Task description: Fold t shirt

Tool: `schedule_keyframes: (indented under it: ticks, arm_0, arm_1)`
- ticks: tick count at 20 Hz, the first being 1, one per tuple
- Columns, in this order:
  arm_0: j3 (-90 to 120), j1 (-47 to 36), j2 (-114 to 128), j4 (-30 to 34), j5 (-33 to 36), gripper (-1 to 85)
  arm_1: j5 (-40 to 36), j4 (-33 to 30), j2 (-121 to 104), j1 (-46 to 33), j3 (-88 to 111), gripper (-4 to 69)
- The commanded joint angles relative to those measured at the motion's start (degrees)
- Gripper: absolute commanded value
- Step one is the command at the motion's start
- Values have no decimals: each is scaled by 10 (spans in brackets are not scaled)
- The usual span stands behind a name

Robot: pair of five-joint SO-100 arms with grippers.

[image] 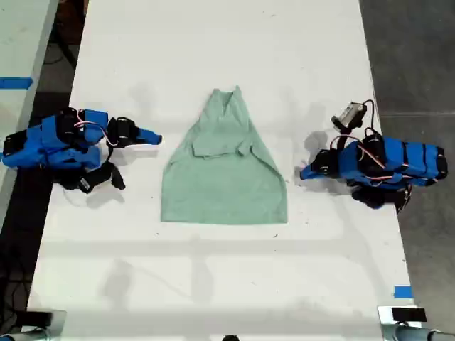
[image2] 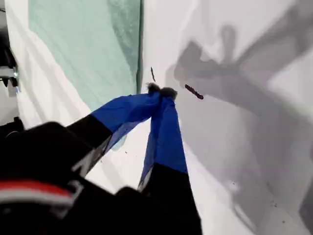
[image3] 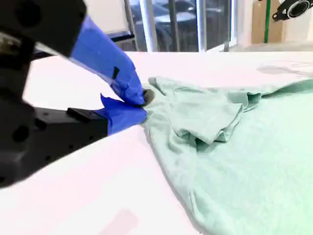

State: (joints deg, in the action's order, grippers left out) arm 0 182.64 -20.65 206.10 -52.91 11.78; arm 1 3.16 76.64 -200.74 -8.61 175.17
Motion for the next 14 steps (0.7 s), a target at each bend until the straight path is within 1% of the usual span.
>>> schedule_keyframes:
  ticks: [1,4,6,7,9,10,12,14]
  arm_0:
    - [9,-4,5,2,-15,-2]
    - [9,-8,5,3,-11,-2]
    - [9,-6,5,2,-14,-2]
    - [9,-5,5,2,-15,-2]
    - [9,-6,5,2,-13,-2]
    - [9,-7,5,2,-12,-2]
    - [9,-5,5,1,-13,-2]
    - [9,-2,5,1,-14,-2]
  arm_1:
    - [18,-62,-4,-2,29,-2]
    - [-4,-82,-1,4,-23,50]
    - [12,-131,48,12,-43,119]
    - [22,-161,112,19,-63,140]
    - [31,-204,327,31,-163,170]
    - [27,-214,461,37,-237,180]
    - [23,-209,687,45,-373,186]
    - [39,-219,804,48,-421,189]
